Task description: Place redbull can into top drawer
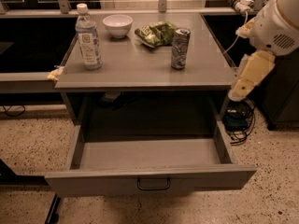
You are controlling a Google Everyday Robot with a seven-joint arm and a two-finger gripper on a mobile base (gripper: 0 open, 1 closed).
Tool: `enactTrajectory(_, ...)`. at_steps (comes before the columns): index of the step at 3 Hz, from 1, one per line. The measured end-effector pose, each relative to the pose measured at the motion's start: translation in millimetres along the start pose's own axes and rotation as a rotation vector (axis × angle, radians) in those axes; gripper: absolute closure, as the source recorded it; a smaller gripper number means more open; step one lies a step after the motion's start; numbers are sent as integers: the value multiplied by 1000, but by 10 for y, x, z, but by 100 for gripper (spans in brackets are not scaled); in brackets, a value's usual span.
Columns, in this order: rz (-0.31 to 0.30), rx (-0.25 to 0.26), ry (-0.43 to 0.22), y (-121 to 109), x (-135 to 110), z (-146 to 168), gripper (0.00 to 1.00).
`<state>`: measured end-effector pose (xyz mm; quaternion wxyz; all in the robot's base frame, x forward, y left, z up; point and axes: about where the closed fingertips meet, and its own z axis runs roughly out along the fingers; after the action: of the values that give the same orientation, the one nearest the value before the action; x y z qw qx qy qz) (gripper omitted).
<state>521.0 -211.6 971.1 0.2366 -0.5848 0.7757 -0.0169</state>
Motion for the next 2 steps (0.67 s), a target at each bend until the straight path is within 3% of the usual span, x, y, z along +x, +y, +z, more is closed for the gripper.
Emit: enactTrajectory(2, 56, 63, -192, -851, -224, 518, 0)
